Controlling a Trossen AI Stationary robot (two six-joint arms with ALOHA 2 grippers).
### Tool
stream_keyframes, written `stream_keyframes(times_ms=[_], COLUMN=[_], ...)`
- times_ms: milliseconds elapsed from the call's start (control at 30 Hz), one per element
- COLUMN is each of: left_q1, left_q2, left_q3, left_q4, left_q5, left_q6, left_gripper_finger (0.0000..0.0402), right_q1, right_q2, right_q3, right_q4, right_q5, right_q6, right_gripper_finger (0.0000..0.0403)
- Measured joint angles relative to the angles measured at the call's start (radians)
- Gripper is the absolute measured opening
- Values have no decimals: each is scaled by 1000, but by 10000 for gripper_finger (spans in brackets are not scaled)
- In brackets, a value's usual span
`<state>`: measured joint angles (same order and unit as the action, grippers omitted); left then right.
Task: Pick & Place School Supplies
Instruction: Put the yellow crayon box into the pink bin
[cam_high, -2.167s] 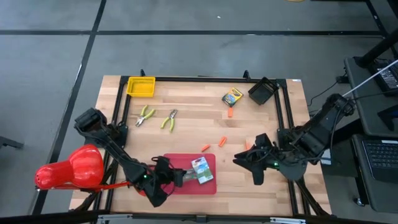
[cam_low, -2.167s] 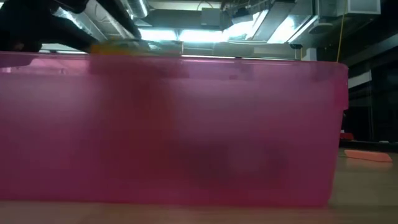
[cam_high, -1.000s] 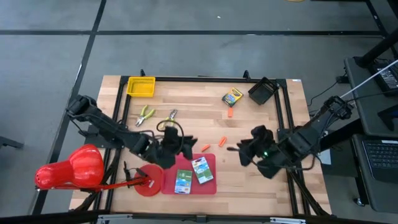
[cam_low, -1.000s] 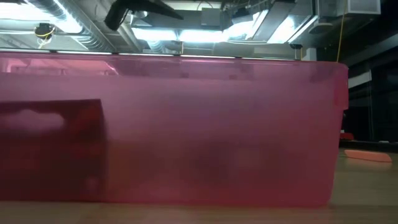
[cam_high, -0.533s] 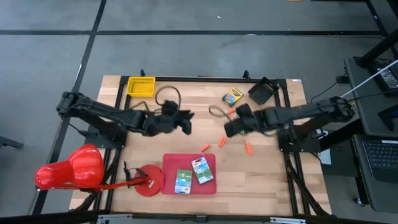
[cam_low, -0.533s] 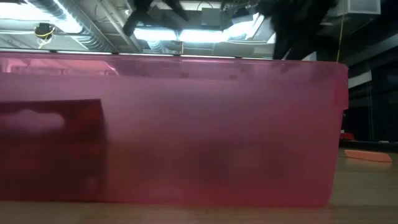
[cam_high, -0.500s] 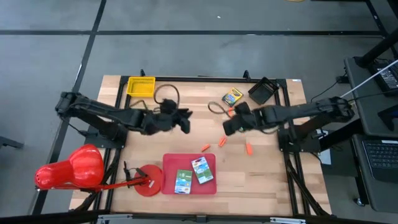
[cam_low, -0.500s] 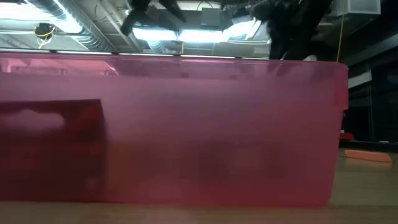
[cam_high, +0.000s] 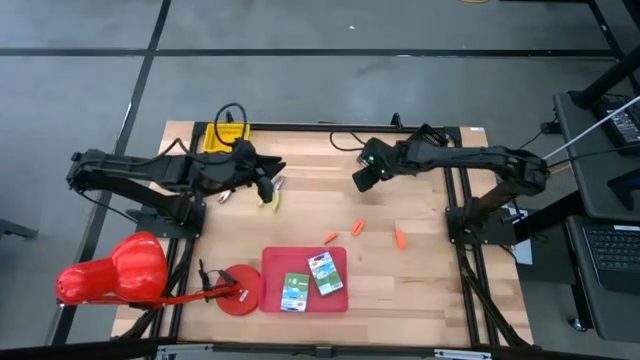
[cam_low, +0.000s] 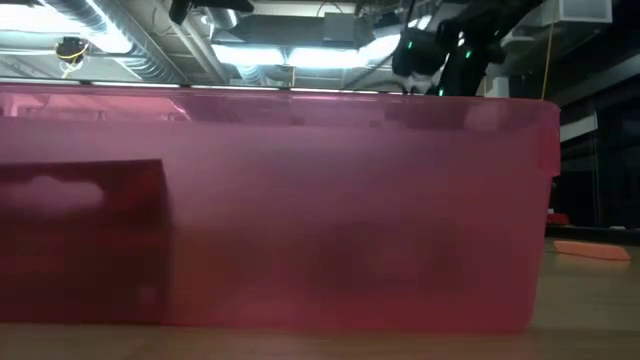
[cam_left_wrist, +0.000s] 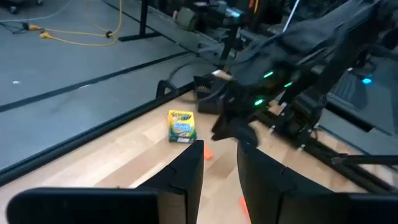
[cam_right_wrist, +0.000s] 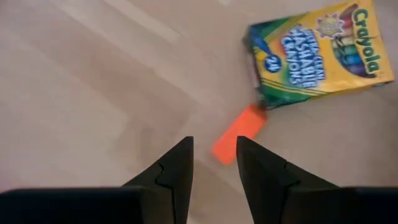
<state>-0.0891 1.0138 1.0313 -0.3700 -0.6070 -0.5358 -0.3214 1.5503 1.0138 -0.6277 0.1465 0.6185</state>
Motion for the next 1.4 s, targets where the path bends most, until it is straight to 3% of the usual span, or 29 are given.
stream_keyframes(times_ms=[167, 433, 800, 1000, 1400], left_q1=[0, -1, -5, -27, -48], left_q2=[-5, -4, -4, -3, -3], left_q3=[0, 0, 0, 0, 0], left_q4=[0, 0, 8, 36, 61], left_q5=[-4, 19, 28, 24, -7], left_q6=[-26, -112, -216, -229, -240], left_gripper_finger=[93, 85, 71, 65, 61], right_q1=[-20, 12, -99, -105, -102], right_q2=[42, 42, 153, 233, 239], right_q3=[10, 84, 85, 85, 175], right_q4=[3, 8, -91, -57, -12], right_q5=[25, 51, 57, 92, 126], right_q6=[-85, -180, -139, -172, -238], right_gripper_finger=[104, 7, 2, 1, 1])
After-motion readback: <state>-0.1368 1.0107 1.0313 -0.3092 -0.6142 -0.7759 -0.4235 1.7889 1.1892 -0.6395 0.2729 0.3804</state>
